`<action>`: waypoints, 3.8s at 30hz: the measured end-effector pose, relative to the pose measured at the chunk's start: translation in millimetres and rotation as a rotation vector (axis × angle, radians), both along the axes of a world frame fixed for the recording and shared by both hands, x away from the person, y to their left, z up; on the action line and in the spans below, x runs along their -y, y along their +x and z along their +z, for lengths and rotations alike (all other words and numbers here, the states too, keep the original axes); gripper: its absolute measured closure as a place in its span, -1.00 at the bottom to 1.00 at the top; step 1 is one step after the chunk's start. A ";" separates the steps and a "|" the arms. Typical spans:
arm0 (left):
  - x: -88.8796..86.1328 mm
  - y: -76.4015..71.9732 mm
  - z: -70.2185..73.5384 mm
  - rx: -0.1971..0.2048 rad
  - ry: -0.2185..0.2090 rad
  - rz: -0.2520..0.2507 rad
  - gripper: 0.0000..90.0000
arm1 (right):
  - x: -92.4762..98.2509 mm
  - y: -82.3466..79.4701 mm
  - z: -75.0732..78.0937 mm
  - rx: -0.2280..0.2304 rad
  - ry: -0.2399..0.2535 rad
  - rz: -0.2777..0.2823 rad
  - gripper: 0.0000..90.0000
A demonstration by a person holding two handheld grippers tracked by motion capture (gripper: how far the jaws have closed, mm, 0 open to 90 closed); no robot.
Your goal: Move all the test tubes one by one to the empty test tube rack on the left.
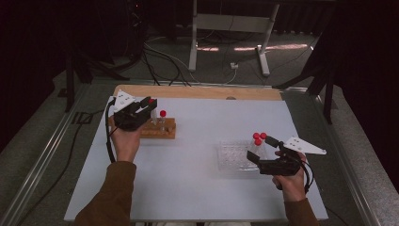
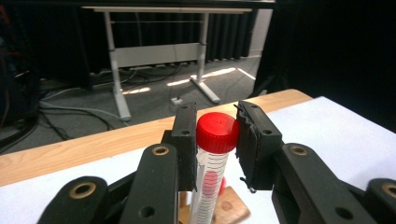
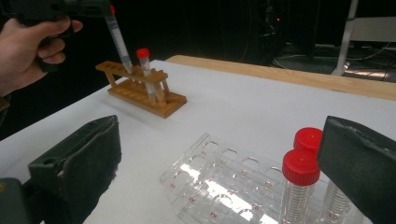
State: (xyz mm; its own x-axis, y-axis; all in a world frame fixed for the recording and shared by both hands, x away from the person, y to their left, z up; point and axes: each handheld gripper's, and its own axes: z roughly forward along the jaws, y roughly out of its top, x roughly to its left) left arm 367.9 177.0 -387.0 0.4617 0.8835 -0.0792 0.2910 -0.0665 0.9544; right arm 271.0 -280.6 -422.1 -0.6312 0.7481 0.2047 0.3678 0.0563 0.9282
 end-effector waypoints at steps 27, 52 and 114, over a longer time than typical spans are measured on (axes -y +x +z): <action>-3.6 14.7 -47.8 -0.098 -0.005 0.102 0.57 | 3.6 -0.6 0.5 0.007 0.001 -0.001 -1.00; -3.6 10.6 -63.0 -0.126 -0.026 0.122 0.13 | 3.0 -1.3 0.5 0.020 -0.019 -0.003 -1.00; -6.1 -78.3 -37.6 -0.061 -0.110 -0.012 -0.99 | -0.6 19.7 -53.6 -0.029 -0.264 -0.188 0.56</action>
State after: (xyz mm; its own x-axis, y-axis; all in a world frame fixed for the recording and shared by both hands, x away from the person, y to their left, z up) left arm 289.5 183.1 -424.7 0.4633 0.8625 -0.2038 0.3486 0.0341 0.9367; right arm 290.8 -280.0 -475.7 -0.4739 0.8806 0.0035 0.4202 0.2227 0.8797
